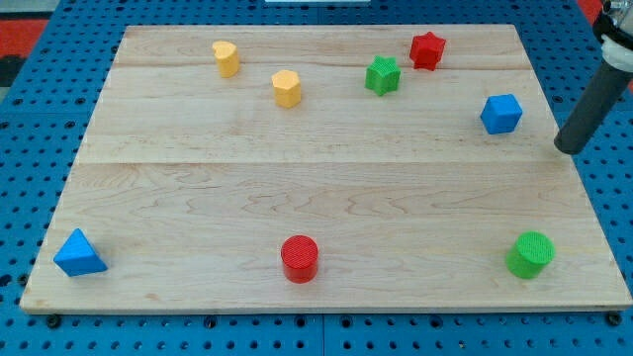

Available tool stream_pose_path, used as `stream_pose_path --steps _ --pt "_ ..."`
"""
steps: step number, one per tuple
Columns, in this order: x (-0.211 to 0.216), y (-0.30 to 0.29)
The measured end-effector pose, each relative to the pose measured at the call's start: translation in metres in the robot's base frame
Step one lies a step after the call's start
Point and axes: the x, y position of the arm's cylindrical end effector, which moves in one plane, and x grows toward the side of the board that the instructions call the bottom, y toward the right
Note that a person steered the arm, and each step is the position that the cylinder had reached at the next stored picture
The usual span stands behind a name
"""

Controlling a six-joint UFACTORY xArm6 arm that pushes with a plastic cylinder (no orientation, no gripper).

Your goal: Move the blue cube towards the center

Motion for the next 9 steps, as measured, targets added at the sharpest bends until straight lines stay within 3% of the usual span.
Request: stream_pose_path --steps 2,5,7,9 --pt "-0.043 -0.012" --pt "-0.044 -0.106" --pt "-0.063 -0.105" --pt "-0.024 -0.148"
